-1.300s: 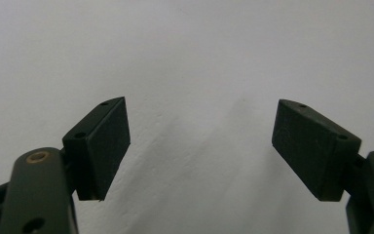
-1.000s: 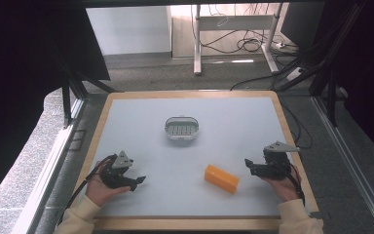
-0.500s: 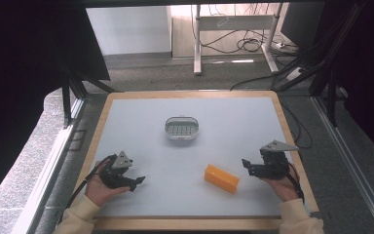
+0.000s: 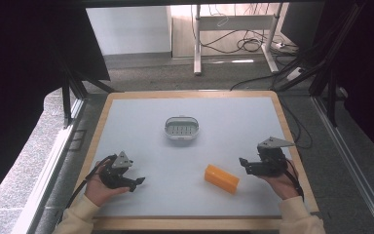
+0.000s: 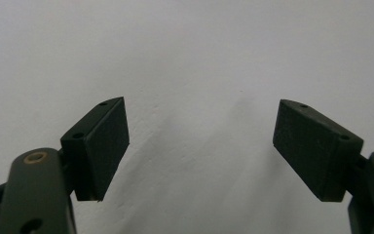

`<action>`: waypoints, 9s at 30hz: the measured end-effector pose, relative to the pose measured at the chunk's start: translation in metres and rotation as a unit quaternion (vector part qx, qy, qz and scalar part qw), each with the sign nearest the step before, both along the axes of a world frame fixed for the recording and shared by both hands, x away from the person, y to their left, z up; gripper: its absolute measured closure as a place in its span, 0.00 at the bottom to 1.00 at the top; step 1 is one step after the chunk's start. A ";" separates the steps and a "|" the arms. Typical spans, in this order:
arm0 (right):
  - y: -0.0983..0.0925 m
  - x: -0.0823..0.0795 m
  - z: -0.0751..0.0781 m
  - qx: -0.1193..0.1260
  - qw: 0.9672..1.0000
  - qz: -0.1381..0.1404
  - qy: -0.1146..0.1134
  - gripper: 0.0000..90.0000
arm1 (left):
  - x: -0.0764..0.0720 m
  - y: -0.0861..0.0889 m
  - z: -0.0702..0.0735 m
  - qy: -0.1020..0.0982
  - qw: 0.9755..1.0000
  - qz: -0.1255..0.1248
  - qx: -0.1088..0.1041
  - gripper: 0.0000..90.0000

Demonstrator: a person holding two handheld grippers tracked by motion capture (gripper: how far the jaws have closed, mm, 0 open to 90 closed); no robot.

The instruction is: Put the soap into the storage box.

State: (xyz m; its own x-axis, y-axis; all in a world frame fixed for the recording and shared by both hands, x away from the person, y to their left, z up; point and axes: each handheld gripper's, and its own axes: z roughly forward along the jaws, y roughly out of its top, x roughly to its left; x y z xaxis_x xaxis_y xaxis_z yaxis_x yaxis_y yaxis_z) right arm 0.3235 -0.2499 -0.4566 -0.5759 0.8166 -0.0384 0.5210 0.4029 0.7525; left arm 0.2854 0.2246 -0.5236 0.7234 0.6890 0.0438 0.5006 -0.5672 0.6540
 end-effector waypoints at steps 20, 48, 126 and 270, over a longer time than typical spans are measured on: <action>0.007 -0.005 0.013 -0.011 0.999 0.034 0.001 0.22 | -0.002 -0.002 0.001 -0.004 1.000 0.000 -0.001 0.23; 0.035 -0.004 0.031 -0.038 0.995 0.089 0.023 0.27 | 0.000 -0.001 0.001 -0.002 1.000 0.002 0.002 0.23; 0.092 -0.005 -0.018 -0.165 0.952 0.192 0.170 0.68 | -0.001 -0.002 -0.001 -0.005 1.000 0.002 0.009 0.23; 0.117 0.106 0.043 -0.148 0.962 0.197 0.118 0.68 | 0.000 -0.002 -0.002 0.002 1.000 -0.007 0.015 0.23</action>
